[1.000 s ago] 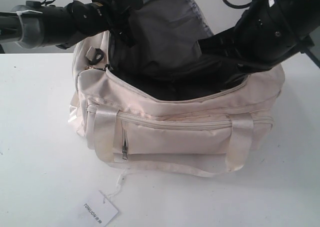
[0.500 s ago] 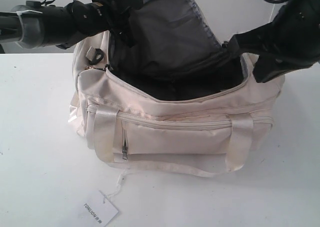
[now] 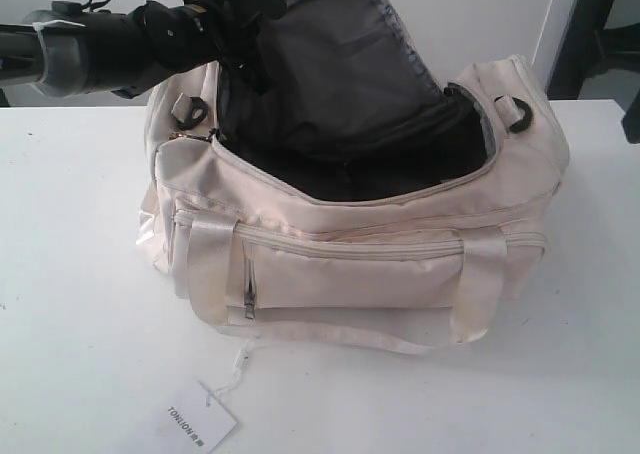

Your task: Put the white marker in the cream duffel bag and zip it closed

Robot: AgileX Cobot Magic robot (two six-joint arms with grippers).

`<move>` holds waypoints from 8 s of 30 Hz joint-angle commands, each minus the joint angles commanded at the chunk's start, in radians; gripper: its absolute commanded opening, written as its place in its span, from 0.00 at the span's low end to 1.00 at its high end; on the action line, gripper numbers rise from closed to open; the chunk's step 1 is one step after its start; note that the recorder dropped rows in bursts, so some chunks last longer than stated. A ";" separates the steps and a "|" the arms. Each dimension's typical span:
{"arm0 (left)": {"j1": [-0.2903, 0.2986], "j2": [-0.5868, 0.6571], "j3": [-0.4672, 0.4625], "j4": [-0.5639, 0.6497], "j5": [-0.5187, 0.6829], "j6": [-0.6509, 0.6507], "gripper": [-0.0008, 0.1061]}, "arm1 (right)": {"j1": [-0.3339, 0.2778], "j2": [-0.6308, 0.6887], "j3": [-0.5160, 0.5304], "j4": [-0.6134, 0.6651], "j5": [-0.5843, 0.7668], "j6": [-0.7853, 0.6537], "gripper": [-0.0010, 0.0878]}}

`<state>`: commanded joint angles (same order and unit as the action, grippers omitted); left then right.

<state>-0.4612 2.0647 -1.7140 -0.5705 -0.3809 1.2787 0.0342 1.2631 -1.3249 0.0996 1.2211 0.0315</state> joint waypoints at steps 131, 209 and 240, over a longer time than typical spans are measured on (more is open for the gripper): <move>0.000 -0.085 0.000 -0.004 0.442 -0.029 0.01 | -0.134 -0.035 0.095 0.113 0.000 -0.116 0.01; 0.000 -0.219 -0.002 -0.155 1.528 -0.228 0.41 | -0.134 -0.035 0.150 0.174 -0.022 -0.116 0.01; 0.113 -0.373 -0.002 0.373 1.375 -1.101 0.44 | -0.134 -0.035 0.150 0.174 -0.023 -0.116 0.01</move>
<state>-0.3480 1.6920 -1.7165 -0.1979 0.9940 0.1775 -0.1000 1.2285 -1.1744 0.2734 1.1984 -0.0841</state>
